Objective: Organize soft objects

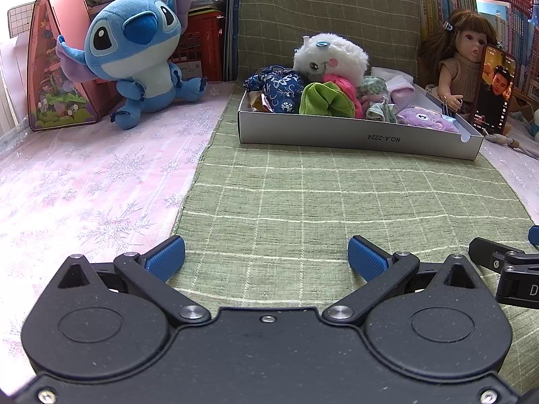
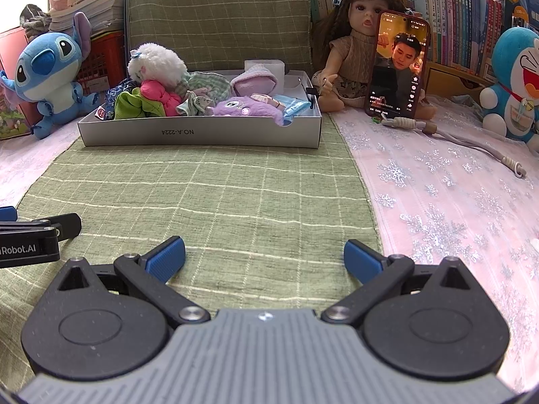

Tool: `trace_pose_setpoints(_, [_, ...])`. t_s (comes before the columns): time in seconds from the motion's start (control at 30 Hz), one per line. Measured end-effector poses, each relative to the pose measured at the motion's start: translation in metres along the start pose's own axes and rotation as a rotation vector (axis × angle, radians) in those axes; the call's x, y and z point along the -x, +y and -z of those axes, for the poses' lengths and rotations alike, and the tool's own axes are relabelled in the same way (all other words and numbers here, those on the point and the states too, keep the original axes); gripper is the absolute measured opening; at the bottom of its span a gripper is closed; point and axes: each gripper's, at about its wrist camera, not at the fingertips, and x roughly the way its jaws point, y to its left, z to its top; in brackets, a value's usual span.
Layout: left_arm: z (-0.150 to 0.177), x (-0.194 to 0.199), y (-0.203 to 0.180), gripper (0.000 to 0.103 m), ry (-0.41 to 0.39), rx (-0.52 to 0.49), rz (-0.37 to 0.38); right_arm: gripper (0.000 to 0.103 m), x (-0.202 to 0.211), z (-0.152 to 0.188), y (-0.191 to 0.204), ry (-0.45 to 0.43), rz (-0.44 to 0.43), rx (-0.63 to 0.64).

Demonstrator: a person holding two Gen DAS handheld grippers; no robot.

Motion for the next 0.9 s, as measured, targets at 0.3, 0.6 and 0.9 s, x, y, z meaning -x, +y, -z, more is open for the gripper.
trace_pose_setpoints(0.3, [0.000, 0.006, -0.001, 0.103, -0.003, 0.020, 0.012, 0.103, 0.003, -0.001, 0.005, -0.014, -0.027, 0.010])
trace_pose_setpoints(0.6, [0.000, 0.004, -0.013, 0.103, 0.001, -0.022, 0.015, 0.103, 0.000, -0.002, 0.009, -0.006, -0.025, 0.007])
trace_pose_setpoints(0.9, [0.000, 0.000, -0.010, 0.103, 0.002, -0.012, 0.019, 0.103, -0.002, -0.001, 0.009, 0.003, -0.027, 0.006])
